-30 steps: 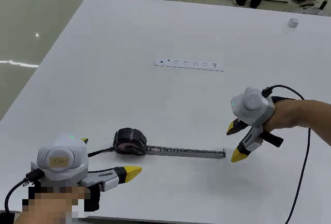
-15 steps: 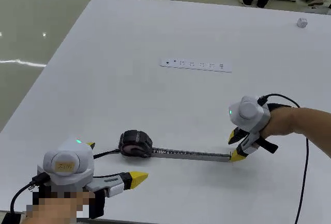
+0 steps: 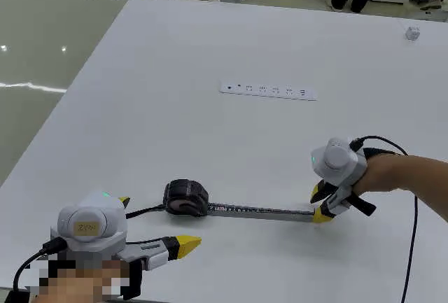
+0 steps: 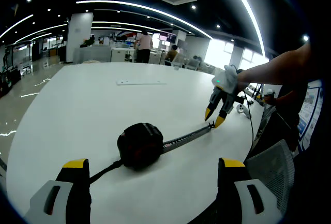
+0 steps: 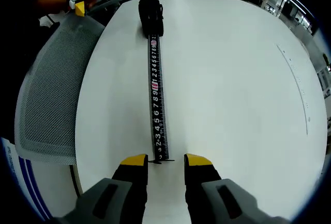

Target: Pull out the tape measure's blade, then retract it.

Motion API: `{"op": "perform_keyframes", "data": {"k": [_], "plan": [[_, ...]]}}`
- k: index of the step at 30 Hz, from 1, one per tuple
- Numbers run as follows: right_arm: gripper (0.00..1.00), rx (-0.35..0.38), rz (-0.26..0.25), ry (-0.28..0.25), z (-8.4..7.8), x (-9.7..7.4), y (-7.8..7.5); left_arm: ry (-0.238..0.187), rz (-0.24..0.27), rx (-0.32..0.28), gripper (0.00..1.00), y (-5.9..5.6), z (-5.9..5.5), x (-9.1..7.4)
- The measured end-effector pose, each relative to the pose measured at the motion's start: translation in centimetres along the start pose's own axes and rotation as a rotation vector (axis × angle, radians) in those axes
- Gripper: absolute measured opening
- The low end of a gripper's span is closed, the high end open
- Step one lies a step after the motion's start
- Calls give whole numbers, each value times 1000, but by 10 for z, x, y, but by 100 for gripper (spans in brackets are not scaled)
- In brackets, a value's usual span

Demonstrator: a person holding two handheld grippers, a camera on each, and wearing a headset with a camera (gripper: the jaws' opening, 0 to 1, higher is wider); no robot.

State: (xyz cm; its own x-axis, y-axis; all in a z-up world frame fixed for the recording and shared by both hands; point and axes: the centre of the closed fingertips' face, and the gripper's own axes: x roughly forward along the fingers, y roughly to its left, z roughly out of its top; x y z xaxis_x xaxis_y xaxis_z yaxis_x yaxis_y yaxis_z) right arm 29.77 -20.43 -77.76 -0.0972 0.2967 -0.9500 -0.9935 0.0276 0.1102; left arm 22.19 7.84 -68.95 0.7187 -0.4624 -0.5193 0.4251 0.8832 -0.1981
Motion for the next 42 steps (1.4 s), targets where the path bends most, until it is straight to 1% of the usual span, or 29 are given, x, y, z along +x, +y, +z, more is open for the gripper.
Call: {"op": "perform_keyframes", "data": {"k": [2,4,5,7,12,14,18,22,24,29,31,33,34,36,37,38,40,42], "plan": [[26,-6,14,8,0,3,4,-2,-1,-1,100,0,1,0],[26,-12,30,29,-4,4,8,-4,-1,-4,100,1,1,0],[26,-21,35,26,-3,2,8,-4,0,-5,100,1,1,-1],[27,-7,40,13,-1,-1,7,-6,1,-8,100,3,1,-1],[26,-7,24,22,-4,0,3,-8,4,-25,100,5,-1,-1],[25,-5,31,31,-7,2,4,-8,5,-28,100,4,-1,-1],[24,2,36,30,-6,2,5,-10,4,-26,100,4,-1,-3],[21,-18,43,41,-6,7,9,-15,10,-33,100,7,1,-4],[21,-32,36,39,-5,6,7,-16,10,-36,100,7,1,-4],[20,20,23,32,-6,7,6,-16,9,-31,100,6,1,-3],[19,36,10,53,-5,7,7,-18,10,-35,100,7,2,-2],[19,17,-5,97,-7,8,9,-22,10,-38,100,6,3,-2],[19,16,-3,111,-7,9,10,-23,10,-37,100,6,3,-2],[19,24,19,149,-8,9,18,-22,9,-35,100,5,3,-1],[18,19,20,154,-8,10,18,-23,9,-36,100,5,3,-1],[18,-5,9,158,-8,10,16,-24,9,-38,100,5,3,-1],[18,11,4,163,-9,11,15,-24,11,-39,100,5,2,0],[17,2,-4,168,-9,10,15,-20,13,-36,100,5,1,2]]}}
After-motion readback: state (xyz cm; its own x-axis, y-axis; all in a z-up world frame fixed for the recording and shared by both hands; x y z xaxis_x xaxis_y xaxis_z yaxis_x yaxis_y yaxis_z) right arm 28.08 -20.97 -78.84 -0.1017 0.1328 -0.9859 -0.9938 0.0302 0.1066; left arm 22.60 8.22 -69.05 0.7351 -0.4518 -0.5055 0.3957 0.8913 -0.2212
